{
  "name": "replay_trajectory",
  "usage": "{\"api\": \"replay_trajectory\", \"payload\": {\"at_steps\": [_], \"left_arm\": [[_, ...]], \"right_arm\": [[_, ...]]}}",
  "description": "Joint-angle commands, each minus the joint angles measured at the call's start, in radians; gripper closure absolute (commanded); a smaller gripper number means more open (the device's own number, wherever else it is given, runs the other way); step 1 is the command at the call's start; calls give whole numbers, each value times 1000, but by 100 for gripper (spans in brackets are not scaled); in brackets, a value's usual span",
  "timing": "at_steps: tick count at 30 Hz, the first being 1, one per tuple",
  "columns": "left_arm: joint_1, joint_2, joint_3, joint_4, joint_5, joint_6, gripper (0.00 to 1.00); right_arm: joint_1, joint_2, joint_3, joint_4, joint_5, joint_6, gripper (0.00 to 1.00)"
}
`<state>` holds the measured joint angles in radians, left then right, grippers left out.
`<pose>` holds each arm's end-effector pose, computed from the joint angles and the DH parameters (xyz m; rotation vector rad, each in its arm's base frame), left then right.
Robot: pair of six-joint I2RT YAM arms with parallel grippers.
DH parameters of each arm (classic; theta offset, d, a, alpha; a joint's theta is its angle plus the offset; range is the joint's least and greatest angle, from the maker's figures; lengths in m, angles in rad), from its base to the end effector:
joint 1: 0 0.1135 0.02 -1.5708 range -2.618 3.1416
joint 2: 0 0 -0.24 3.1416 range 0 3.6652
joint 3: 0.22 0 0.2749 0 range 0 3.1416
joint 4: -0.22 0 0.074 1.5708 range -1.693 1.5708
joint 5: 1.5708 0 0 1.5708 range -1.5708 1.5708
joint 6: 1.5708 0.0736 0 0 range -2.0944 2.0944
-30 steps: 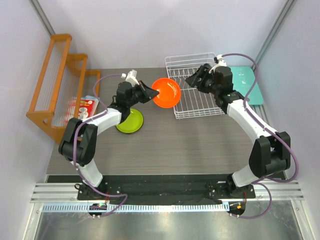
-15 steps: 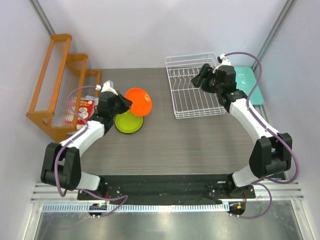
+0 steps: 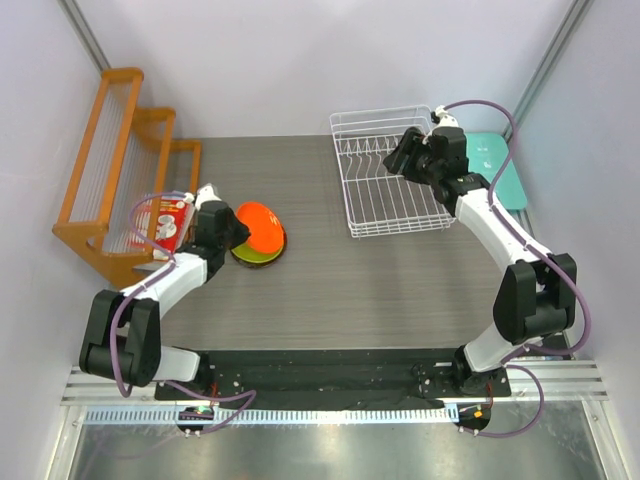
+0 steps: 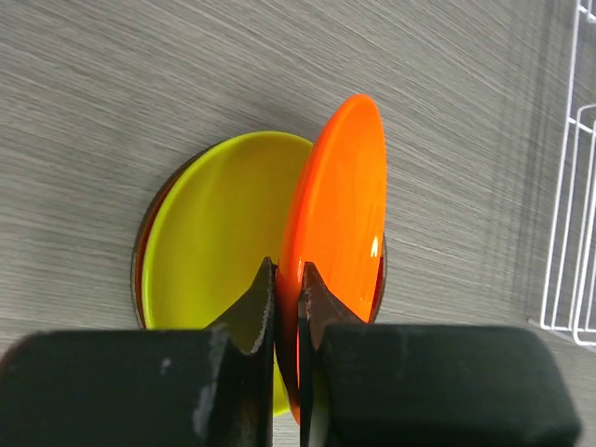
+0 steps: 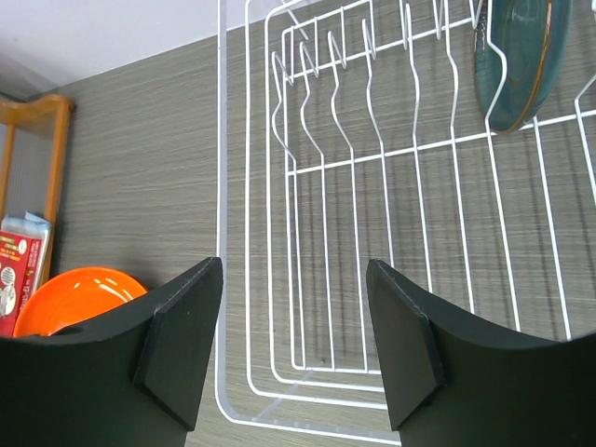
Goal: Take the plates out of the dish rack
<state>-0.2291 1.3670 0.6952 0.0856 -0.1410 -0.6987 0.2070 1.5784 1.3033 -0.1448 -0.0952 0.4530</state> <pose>0.3345 -0.0674 0.1473 -0.5859 2.0953 -0.3844 0.4201 0.0954 0.2783 0.1864 2.0178 0.5170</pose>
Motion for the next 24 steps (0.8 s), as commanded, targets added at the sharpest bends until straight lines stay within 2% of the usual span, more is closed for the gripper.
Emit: {"api": "replay_trajectory", "payload": {"at_steps": [1, 2, 3, 5, 6, 8, 9, 11, 13, 19, 24], "left_arm": [[10, -19, -23, 8, -58, 19, 97], [11, -19, -29, 0, -58, 18, 94], [11, -20, -33, 3, -55, 18, 82], [11, -25, -46, 8, -43, 16, 77], [11, -26, -49, 6, -45, 16, 64], [11, -35, -60, 6, -45, 16, 56], [11, -40, -63, 6, -43, 16, 44], [11, -46, -68, 6, -39, 18, 44], [11, -57, -62, -12, -46, 24, 39], [11, -114, -53, -60, -107, 44, 43], [13, -155, -4, -128, -103, 62, 38]], "right_arm": [[-3, 5, 33, 19, 11, -22, 31], [-6, 8, 34, 17, 17, -23, 31], [-4, 14, 36, 16, 18, -31, 31], [-6, 23, 53, 4, 28, -37, 31], [-6, 34, 66, -1, 35, -40, 31], [-6, 46, 83, -15, 57, -54, 31], [-6, 52, 102, -21, 64, -59, 31], [-6, 69, 119, -35, 90, -74, 31], [-6, 87, 149, -45, 132, -83, 31], [-20, 144, 231, -87, 218, -134, 31], [-38, 201, 293, -95, 275, -164, 31]]}}
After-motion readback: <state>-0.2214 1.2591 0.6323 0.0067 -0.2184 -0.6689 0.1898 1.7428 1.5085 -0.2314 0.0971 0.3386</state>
